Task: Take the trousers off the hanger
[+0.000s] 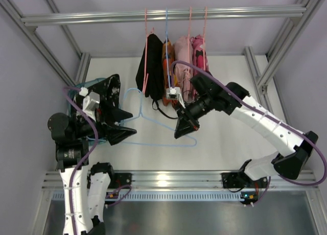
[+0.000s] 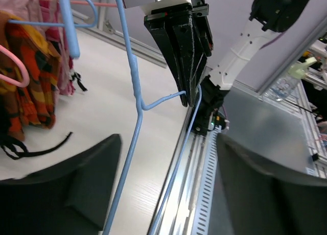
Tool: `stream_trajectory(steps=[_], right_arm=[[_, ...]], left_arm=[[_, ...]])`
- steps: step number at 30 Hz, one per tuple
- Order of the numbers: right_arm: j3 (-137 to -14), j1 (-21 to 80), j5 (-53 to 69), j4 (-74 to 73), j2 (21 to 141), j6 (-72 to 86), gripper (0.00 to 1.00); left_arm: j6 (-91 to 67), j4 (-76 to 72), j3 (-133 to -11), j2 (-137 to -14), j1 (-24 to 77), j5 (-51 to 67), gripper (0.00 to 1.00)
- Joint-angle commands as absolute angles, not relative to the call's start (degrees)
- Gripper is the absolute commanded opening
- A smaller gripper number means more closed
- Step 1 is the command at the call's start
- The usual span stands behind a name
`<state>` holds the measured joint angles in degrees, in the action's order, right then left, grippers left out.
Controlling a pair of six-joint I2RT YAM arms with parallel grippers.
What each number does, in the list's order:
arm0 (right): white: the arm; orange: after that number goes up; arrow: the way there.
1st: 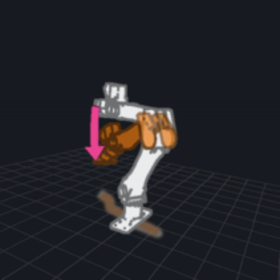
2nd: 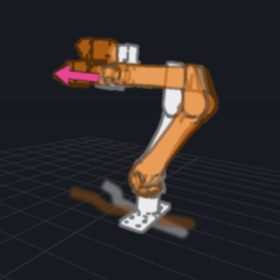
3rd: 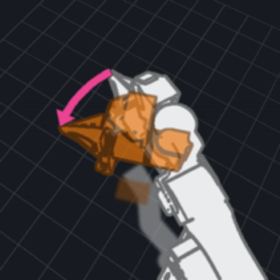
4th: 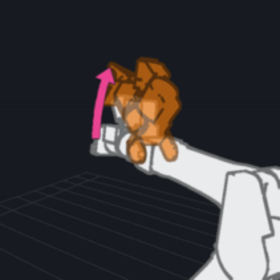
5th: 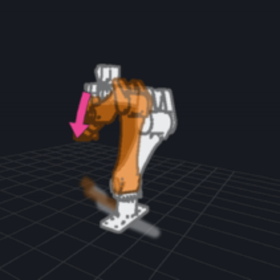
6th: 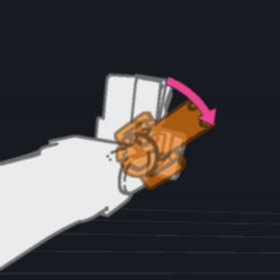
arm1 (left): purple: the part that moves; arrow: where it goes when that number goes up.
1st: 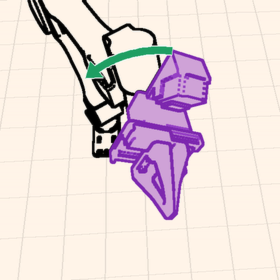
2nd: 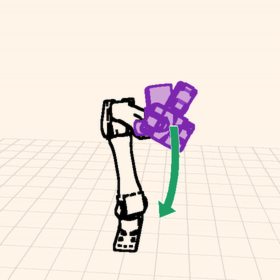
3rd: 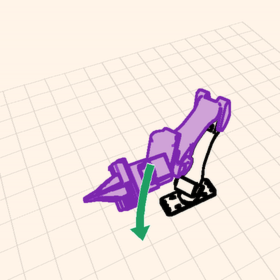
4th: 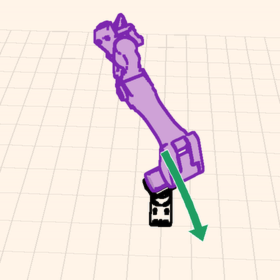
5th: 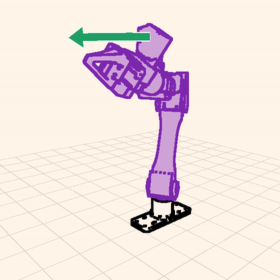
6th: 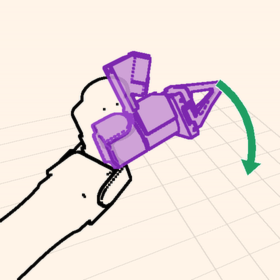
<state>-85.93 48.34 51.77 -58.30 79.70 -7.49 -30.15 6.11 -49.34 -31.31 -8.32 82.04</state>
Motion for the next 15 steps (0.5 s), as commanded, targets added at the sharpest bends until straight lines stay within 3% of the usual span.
stream_trajectory(steps=[1,11,15], right_arm=[[-87.37,45.71,52.47,-56.52,75.60,-7.47,0.00],[-77.44,45.00,45.62,-55.46,61.97,-10.20,0.00],[-77.52,39.65,43.78,-58.44,54.96,-12.12,0.00]], left_arm=[[-32.34,6.24,-51.41,-29.28,-8.44,75.69,0.87],[-43.58,5.11,-63.45,-28.39,-8.35,50.20,0.96],[-48.95,2.29,-67.75,-30.66,-8.44,41.94,0.98]])
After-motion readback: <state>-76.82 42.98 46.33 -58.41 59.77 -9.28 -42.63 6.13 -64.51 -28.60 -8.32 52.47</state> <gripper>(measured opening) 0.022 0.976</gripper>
